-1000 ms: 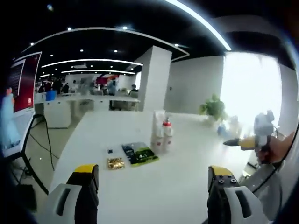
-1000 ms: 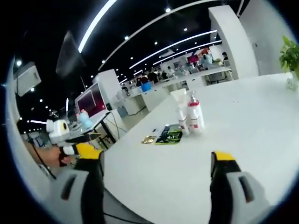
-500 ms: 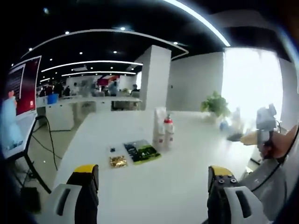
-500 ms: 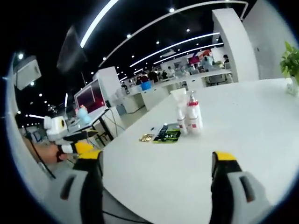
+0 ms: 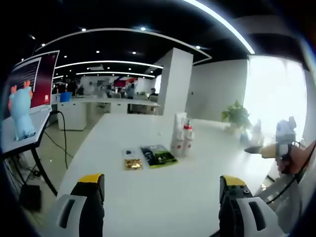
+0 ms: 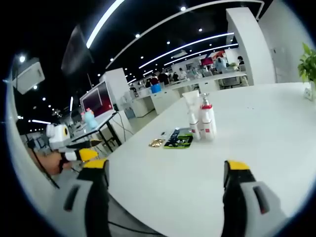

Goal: Arrange the skincare products in the storage area until every visible bottle or jar stands upright without overlapping.

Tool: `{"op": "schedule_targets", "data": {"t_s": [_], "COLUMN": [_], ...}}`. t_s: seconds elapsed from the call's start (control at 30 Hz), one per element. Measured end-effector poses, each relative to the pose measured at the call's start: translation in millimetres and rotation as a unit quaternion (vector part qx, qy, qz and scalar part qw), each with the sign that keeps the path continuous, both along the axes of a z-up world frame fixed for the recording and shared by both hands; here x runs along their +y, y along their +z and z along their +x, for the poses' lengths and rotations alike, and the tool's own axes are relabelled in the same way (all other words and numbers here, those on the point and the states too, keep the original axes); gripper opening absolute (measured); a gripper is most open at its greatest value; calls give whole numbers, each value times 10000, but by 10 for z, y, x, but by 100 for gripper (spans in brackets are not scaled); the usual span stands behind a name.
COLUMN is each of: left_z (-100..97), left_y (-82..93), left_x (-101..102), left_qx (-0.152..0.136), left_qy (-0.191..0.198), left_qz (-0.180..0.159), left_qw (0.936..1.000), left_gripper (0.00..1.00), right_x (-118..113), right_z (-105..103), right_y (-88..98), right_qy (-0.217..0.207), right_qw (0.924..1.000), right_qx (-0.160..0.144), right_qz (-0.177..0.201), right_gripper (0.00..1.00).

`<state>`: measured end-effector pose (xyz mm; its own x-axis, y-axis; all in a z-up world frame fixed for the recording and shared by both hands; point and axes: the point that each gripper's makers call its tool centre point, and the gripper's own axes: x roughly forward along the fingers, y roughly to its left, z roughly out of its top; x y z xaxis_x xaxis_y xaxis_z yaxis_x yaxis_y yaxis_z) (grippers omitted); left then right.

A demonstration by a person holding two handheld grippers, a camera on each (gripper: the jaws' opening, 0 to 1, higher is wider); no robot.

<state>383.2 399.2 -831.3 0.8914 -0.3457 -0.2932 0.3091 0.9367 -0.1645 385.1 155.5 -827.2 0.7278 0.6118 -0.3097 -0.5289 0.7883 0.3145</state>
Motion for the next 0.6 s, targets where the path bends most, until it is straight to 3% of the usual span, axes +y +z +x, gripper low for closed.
{"op": "schedule_targets", "data": {"t_s": [0.13, 0.33, 0.37, 0.47, 0.6], "left_z": [-47, -23, -5, 102, 231], "left_y": [-51, 4, 39, 290, 358], "left_x": [-26, 13, 12, -5, -26], "left_qx": [38, -24, -47, -473, -537], "left_qy": [-78, 16, 32, 69, 93], "left_qz": [131, 38, 17, -97, -245], "left_qw": [9999, 10000, 10000, 9988, 9982], "left_gripper": [99, 99, 100, 100, 100], "right_x": [20, 22, 16, 5, -2], "right_z": [-16, -40, -45, -53, -56], "right_y": [4, 8, 2, -3, -9], "right_qy": [33, 64, 60, 44, 40], "right_qw": [10000, 10000, 10000, 10000, 10000], "right_qx": [-21, -52, -43, -41, -31], "right_qz": [-14, -40, -48, -56, -62], "right_gripper": [98, 98, 98, 97, 97]}}
